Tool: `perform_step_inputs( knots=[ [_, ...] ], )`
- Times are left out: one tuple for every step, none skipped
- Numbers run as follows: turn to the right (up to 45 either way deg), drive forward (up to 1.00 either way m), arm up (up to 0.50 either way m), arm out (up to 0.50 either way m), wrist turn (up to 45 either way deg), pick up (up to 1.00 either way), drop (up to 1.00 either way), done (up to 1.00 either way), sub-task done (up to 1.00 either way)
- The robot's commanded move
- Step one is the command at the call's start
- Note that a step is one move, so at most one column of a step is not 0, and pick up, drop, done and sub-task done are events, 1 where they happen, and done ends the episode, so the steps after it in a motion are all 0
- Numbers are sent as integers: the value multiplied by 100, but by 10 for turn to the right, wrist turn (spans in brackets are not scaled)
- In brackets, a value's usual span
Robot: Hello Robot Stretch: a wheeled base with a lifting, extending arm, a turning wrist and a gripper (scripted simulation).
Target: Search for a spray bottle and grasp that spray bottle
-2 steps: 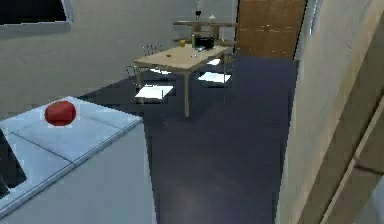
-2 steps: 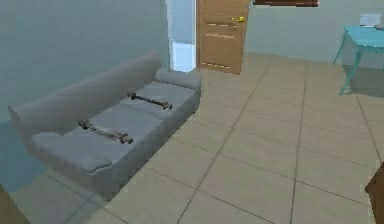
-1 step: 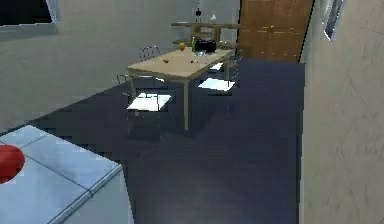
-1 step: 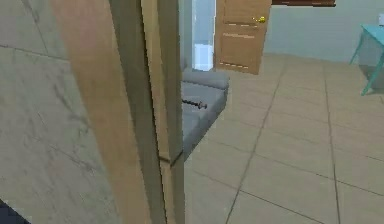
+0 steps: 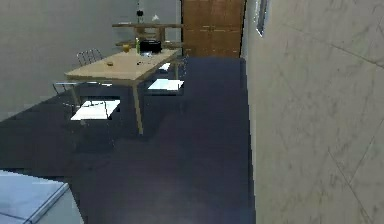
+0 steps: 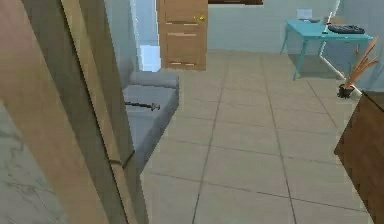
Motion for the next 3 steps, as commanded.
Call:
perform_step_inputs(
  knots=[
    [0, 100, 0, 0, 0, 0, 0, 0, 0],
    [0, 100, 0, 0, 0, 0, 0, 0, 0],
    [30, 0, 0, 0, 0, 0, 0, 0, 0]
  ],
)
